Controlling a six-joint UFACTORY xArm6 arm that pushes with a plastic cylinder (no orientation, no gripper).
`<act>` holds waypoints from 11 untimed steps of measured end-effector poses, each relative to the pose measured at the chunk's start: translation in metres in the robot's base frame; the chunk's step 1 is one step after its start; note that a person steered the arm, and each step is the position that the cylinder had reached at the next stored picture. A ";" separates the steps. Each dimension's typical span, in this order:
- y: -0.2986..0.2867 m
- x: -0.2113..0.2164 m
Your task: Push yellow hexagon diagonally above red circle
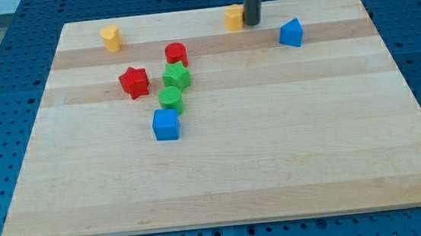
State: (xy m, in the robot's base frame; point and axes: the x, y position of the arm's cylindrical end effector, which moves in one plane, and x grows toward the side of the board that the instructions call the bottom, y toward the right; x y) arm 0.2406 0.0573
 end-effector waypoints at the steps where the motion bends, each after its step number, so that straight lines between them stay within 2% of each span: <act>1: -0.041 0.000; 3: -0.024 -0.046; 4: -0.062 -0.046; 5: -0.089 -0.041; 7: -0.104 -0.020; 8: -0.071 -0.016; 10: -0.172 -0.019; 11: -0.132 0.015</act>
